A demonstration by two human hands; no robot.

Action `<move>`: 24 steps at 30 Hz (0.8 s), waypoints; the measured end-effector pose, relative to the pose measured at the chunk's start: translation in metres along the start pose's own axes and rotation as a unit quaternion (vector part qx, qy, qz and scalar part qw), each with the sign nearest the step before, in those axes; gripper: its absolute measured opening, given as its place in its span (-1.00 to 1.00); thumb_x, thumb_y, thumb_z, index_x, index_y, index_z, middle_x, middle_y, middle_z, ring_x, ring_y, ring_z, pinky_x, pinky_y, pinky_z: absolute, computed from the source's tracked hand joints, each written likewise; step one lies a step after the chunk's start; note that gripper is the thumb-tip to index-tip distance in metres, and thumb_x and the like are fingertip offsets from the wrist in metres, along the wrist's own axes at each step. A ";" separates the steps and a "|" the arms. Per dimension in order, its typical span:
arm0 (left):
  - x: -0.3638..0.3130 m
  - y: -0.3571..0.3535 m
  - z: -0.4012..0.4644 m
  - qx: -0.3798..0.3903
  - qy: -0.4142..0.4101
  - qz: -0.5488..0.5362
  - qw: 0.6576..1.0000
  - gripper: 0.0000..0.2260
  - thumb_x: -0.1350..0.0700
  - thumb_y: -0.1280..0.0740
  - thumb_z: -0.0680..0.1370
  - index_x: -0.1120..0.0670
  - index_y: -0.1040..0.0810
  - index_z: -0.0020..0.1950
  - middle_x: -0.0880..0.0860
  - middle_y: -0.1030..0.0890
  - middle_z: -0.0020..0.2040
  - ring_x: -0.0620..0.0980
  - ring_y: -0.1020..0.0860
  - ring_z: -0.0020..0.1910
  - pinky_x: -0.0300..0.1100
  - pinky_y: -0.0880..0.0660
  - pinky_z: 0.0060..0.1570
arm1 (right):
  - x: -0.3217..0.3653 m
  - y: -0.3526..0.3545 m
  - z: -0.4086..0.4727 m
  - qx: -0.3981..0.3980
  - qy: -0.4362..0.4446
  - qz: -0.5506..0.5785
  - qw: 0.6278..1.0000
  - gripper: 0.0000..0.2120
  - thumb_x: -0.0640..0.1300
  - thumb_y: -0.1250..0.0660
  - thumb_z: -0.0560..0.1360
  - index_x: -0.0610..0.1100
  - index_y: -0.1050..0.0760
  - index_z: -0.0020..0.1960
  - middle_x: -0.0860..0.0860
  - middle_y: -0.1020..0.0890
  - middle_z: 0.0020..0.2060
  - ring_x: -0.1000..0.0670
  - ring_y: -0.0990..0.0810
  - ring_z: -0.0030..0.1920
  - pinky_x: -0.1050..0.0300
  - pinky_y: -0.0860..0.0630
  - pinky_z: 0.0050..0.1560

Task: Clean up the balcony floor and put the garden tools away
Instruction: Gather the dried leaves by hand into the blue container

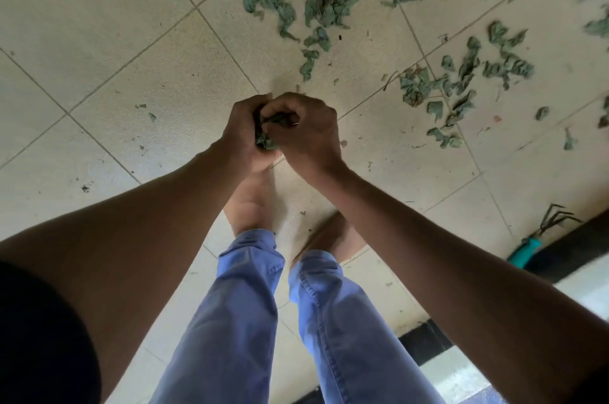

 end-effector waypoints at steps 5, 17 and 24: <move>0.000 0.003 0.000 -0.050 0.020 -0.010 0.998 -0.68 0.02 -0.27 0.60 0.08 -0.48 -0.34 0.03 -0.48 -0.38 -0.01 -0.58 -0.33 -0.23 -0.55 -0.23 | 0.004 -0.014 0.006 -0.052 0.145 -0.218 0.964 -0.85 -0.29 -0.36 0.45 -0.12 -0.69 -0.16 0.01 -0.67 -0.34 -0.05 -0.60 -0.28 0.01 -0.56 -0.26; -0.026 0.005 0.019 -0.039 0.005 -0.010 0.999 -0.73 0.15 -0.19 0.65 0.02 -0.41 -0.25 -0.02 -0.50 -0.41 -0.16 -0.53 -0.49 -0.40 -0.42 -0.47 | 0.020 0.000 0.050 -0.043 0.226 -0.312 0.922 -0.71 -0.16 -0.26 0.49 -0.14 -0.57 0.18 -0.15 -0.51 0.17 -0.13 -0.50 0.15 0.06 -0.60 -0.06; -0.040 0.024 0.033 -0.013 0.027 -0.090 0.996 -0.74 0.13 -0.30 0.59 0.05 -0.37 -0.29 0.01 -0.43 -0.37 -0.09 -0.47 -0.38 -0.34 -0.41 -0.48 | -0.026 0.003 0.125 0.026 0.093 -0.524 0.846 -0.13 -0.39 -0.40 0.36 0.08 -0.20 0.56 -0.24 -0.28 0.43 -0.25 -0.38 0.27 0.01 -0.49 0.00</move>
Point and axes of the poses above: each hand's wrist, its own z-axis towards the middle knuckle, its own y-axis out of the back of the hand, x = y × z, the point moved 7 cm from there along z, towards the middle knuckle
